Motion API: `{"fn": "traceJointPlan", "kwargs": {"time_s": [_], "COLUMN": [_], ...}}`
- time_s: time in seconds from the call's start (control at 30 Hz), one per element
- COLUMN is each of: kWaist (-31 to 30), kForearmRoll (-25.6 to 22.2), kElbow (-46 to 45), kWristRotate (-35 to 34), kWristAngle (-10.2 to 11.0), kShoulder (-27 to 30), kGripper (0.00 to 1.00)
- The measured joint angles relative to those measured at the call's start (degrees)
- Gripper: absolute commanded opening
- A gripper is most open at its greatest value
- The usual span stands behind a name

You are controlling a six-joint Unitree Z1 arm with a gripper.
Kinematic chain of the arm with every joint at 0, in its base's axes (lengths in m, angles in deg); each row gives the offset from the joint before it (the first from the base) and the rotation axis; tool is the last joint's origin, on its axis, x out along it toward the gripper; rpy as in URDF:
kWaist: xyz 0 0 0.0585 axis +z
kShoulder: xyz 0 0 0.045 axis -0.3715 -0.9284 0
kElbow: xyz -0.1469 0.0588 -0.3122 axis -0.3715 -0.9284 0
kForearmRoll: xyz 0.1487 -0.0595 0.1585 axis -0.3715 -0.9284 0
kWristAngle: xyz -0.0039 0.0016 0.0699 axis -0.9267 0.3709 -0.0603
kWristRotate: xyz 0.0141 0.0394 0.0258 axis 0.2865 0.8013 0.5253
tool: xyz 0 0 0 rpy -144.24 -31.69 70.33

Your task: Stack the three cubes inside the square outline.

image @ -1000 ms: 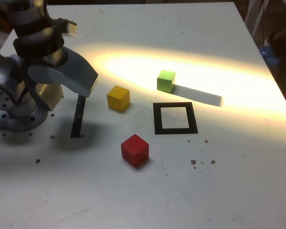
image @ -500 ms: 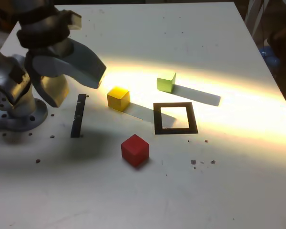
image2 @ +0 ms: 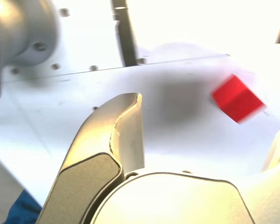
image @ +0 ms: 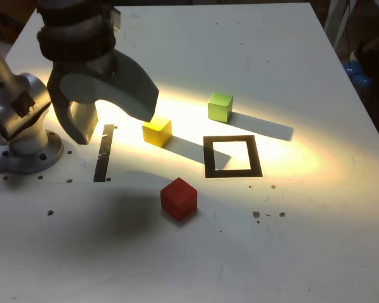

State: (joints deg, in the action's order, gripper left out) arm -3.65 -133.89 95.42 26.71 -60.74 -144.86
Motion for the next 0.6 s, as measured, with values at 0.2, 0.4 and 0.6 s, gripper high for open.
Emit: {"fn": "traceJointPlan", "kwargs": {"time_s": [0.2, 0.4, 0.6], "kWaist": [-1.42, -2.31, -2.41], "kForearmRoll": [1.68, 5.65, 12.44], "kElbow": [1.81, 2.79, -1.68], "kWristRotate": [-3.47, -5.42, -7.27], "kWristAngle": [-0.83, -0.66, 0.35], "kShoulder": [-6.58, -12.63, -14.11], "kGripper": [0.99, 1.00, 1.00]}}
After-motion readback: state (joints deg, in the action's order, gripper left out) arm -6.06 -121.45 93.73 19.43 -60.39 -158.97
